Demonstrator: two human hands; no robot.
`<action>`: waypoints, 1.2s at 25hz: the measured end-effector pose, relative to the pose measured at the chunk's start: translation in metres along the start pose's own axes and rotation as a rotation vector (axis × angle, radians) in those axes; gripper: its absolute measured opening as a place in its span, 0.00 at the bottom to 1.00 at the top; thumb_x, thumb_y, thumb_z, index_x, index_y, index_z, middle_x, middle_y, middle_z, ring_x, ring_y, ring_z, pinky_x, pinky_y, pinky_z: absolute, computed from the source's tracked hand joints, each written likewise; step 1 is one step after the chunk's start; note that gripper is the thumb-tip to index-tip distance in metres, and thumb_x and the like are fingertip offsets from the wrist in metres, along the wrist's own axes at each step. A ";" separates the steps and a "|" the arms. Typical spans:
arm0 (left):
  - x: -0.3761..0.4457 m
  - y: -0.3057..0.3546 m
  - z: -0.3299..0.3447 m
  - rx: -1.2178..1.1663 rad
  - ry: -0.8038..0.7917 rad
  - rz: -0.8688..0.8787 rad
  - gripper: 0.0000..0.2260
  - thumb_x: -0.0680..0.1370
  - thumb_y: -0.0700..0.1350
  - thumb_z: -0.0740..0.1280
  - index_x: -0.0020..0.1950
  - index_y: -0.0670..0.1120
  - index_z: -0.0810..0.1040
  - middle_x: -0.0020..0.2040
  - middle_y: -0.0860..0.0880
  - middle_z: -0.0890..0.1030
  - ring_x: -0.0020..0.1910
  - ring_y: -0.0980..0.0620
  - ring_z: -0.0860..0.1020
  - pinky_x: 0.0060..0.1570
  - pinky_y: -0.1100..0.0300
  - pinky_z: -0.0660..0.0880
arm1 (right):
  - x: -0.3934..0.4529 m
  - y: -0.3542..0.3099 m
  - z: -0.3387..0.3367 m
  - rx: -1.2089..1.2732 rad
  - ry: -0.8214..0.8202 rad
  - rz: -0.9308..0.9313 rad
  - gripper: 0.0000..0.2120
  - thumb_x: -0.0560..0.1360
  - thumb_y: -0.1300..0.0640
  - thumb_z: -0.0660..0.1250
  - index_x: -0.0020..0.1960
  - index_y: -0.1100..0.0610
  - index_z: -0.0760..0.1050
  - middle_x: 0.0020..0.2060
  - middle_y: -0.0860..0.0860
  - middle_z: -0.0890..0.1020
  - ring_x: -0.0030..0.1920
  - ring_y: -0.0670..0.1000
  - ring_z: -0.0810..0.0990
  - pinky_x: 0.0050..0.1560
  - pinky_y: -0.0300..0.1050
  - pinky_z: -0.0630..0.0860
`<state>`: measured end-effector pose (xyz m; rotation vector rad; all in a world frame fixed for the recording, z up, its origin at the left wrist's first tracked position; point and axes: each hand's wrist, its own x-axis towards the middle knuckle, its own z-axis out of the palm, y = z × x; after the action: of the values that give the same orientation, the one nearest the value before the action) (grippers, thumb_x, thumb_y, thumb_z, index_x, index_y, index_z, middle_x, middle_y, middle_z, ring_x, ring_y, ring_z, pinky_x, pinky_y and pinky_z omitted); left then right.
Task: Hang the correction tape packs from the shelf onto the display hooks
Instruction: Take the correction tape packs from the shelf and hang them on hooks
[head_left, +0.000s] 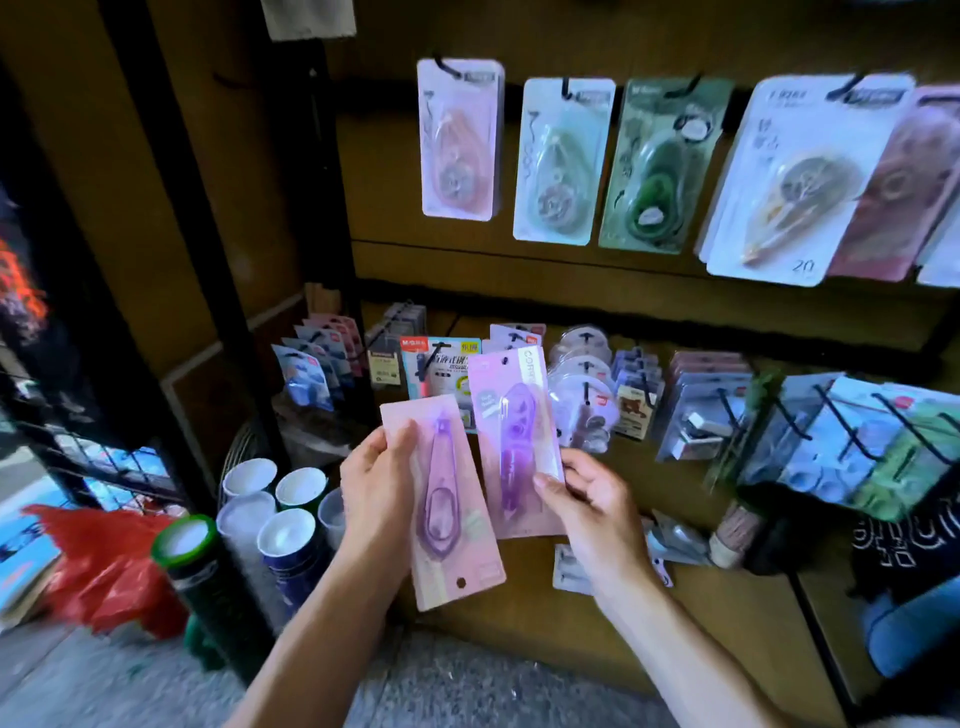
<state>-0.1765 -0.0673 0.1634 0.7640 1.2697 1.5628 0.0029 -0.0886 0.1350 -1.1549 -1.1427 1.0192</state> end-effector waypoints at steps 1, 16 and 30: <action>-0.005 0.015 0.006 -0.009 -0.028 0.016 0.11 0.76 0.50 0.66 0.42 0.43 0.80 0.46 0.34 0.82 0.48 0.31 0.81 0.52 0.33 0.76 | -0.001 -0.017 -0.001 0.017 -0.020 -0.020 0.10 0.77 0.67 0.67 0.57 0.59 0.78 0.47 0.53 0.87 0.46 0.48 0.85 0.44 0.38 0.79; 0.026 0.072 -0.003 -0.514 0.195 -0.061 0.12 0.79 0.47 0.63 0.58 0.42 0.79 0.57 0.40 0.82 0.48 0.45 0.80 0.44 0.55 0.76 | 0.069 -0.166 0.069 0.032 -0.185 -0.248 0.10 0.77 0.69 0.64 0.49 0.55 0.77 0.39 0.51 0.87 0.39 0.48 0.82 0.41 0.38 0.79; 0.050 0.073 -0.018 -0.613 0.219 -0.078 0.15 0.79 0.46 0.64 0.61 0.40 0.78 0.57 0.37 0.81 0.58 0.38 0.79 0.59 0.44 0.74 | 0.124 -0.189 0.193 -0.071 -0.095 -0.143 0.05 0.76 0.63 0.63 0.51 0.59 0.77 0.46 0.55 0.86 0.40 0.51 0.79 0.35 0.44 0.75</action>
<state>-0.2312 -0.0280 0.2239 0.1550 0.8712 1.8684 -0.1661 0.0352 0.3456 -1.0729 -1.3273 0.9374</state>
